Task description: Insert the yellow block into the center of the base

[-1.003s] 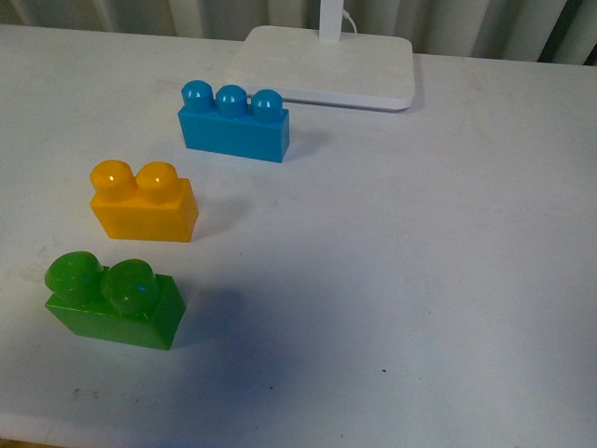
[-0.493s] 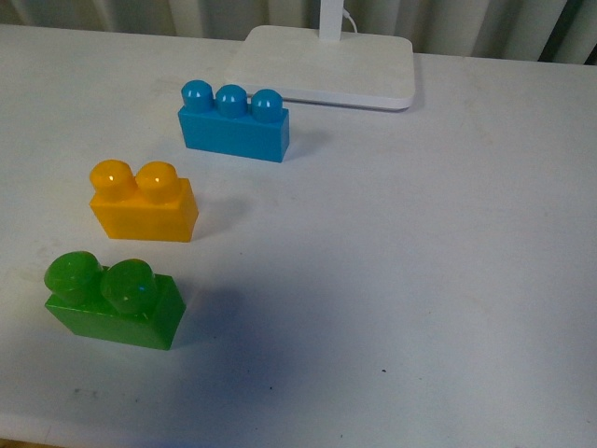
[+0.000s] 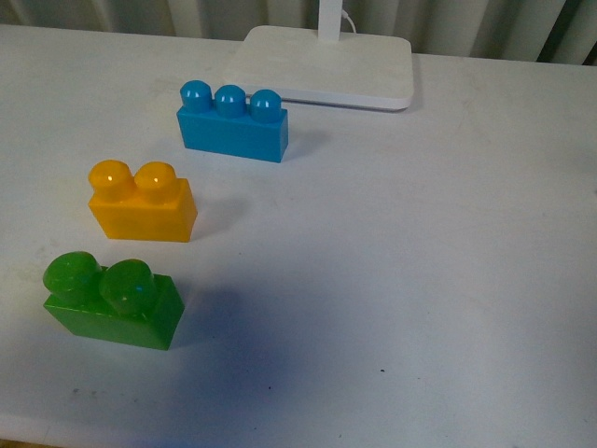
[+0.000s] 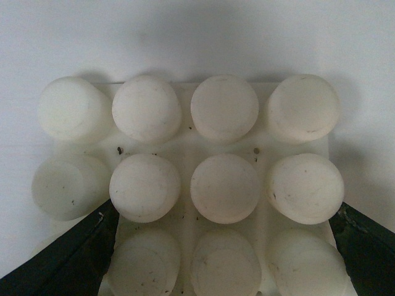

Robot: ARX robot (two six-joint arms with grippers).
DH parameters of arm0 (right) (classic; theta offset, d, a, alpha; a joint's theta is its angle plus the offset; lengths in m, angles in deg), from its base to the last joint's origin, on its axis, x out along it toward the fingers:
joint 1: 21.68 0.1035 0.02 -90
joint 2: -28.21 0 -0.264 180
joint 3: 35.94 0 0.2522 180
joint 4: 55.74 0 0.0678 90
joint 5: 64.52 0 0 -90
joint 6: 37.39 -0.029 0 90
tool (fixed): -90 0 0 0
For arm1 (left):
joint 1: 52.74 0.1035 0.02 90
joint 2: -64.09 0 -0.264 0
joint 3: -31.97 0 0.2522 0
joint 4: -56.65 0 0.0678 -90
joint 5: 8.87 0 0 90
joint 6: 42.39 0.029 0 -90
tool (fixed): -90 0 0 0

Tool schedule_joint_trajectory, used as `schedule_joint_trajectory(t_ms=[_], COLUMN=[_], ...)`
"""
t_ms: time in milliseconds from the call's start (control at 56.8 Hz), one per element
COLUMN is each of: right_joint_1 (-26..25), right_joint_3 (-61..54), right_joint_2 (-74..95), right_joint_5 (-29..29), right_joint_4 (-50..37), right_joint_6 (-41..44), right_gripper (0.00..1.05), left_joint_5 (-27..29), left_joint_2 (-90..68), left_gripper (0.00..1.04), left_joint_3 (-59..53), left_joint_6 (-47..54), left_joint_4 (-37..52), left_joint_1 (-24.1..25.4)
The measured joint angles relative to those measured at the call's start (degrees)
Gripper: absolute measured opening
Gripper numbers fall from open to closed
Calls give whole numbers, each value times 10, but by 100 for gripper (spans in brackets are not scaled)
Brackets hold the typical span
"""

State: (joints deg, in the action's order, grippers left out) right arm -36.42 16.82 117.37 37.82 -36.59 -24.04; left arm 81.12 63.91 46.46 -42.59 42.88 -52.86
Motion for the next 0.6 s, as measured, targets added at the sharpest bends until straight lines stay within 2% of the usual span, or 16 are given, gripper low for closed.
schedule_joint_trajectory(t_ms=[299, 598], right_joint_1=[153, 305], right_joint_3=[-13, 21], right_joint_2=[2, 47], right_joint_5=[-88, -188], right_joint_4=[-36, -54], right_joint_6=[-151, -316], right_gripper=[96, 96], left_joint_5=[0, 0], left_joint_2=[0, 0], left_gripper=[98, 98], left_joint_3=[0, 0], left_joint_6=[0, 0], left_joint_4=[0, 0], left_joint_1=[0, 0])
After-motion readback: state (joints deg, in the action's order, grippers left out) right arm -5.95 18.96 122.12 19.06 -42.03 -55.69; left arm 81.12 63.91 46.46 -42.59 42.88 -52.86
